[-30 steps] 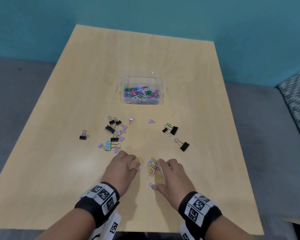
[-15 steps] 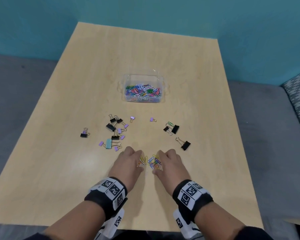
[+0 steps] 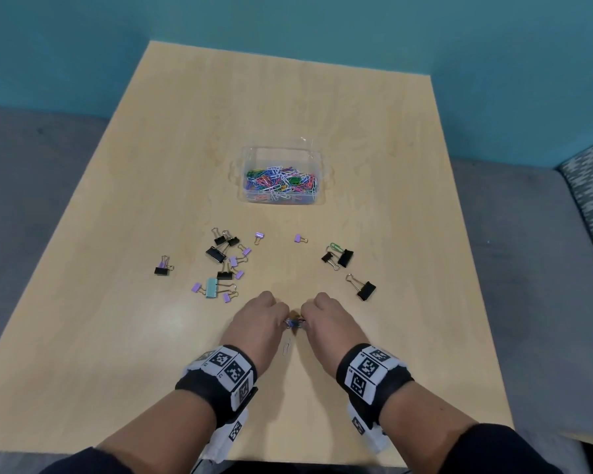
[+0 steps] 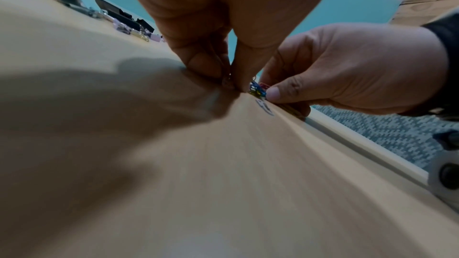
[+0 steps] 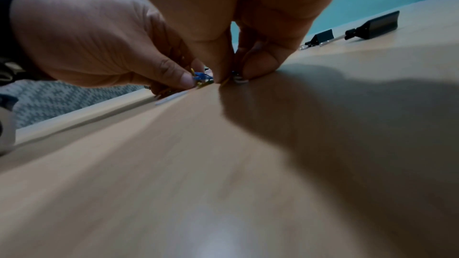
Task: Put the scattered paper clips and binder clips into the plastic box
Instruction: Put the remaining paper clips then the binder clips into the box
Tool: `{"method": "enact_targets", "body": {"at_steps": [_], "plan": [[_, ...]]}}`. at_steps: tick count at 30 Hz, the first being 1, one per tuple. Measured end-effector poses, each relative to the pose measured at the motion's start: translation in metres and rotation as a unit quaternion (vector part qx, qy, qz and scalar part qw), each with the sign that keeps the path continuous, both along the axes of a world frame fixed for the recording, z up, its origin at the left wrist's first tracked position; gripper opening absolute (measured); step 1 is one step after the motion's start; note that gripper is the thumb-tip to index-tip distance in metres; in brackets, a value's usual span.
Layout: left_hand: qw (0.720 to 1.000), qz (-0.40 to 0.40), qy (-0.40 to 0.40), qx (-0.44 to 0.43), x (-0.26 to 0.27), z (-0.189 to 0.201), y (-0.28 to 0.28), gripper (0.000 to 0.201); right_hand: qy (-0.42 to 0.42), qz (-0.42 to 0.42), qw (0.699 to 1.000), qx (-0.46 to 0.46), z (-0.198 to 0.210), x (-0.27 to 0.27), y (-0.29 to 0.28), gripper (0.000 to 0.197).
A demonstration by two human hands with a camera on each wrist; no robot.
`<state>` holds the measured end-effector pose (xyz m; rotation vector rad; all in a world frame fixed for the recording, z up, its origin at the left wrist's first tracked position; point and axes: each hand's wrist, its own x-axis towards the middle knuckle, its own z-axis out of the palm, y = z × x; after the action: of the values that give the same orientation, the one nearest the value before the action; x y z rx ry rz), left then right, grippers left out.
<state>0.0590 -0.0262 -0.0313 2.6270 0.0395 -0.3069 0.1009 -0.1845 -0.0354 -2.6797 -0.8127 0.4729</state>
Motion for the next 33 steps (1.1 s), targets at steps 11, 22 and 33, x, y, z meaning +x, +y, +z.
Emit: {"method": "enact_targets", "body": {"at_steps": [11, 22, 33], "plan": [[0.996, 0.047, 0.072, -0.030, 0.014, 0.012, 0.008, 0.013, -0.002, 0.048, 0.997, -0.052, 0.012, 0.021, -0.002, 0.030], [0.847, 0.285, 0.159, -0.419, 0.066, 0.057, 0.054, 0.008, 0.338, -0.200, 0.900, 0.190, 0.063, 0.087, 0.008, 0.013], [0.899, 0.289, -0.038, -0.328, 0.221, 0.104, 0.093, 0.020, 0.124, -0.189, 0.954, 0.199, 0.113, 0.241, 0.084, 0.014]]}}
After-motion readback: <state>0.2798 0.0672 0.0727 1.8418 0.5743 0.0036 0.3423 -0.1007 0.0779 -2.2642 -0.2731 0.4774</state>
